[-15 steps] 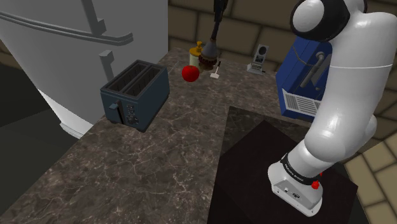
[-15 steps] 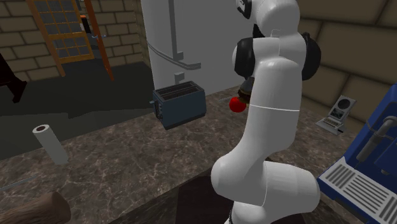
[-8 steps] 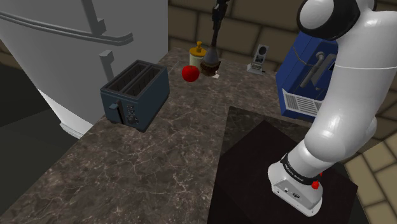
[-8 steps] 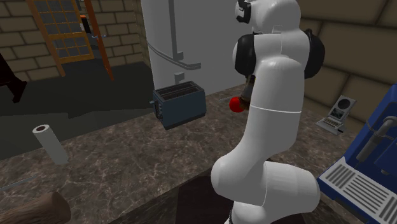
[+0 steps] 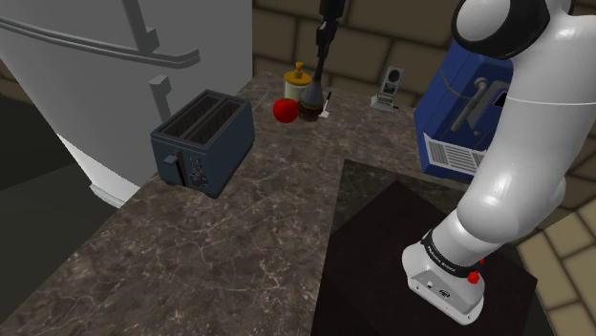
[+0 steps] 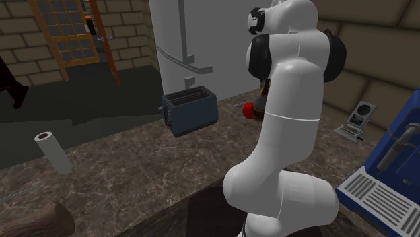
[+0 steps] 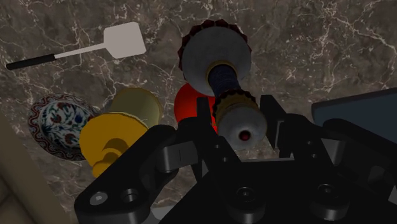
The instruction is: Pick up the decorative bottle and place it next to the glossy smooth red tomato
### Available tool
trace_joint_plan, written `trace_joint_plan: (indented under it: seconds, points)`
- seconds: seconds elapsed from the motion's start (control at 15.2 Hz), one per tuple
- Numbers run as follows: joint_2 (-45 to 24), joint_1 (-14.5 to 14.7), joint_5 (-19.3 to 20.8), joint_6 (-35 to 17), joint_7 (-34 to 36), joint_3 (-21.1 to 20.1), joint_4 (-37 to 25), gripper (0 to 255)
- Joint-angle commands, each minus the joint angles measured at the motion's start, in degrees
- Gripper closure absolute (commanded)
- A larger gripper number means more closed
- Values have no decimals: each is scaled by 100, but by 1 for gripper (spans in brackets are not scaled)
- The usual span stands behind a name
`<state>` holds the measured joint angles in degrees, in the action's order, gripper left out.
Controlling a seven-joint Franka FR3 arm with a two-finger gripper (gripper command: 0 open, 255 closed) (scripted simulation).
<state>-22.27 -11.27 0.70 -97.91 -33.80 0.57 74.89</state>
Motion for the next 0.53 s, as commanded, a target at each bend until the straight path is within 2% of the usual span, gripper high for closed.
trace_joint_plan:
  seconds: [0.0, 0.46]
  points:
    - [33, -1, 1, -183, 1, 0, 204, 255]
    - [41, -1, 2, -726, 8, 0, 755, 255]
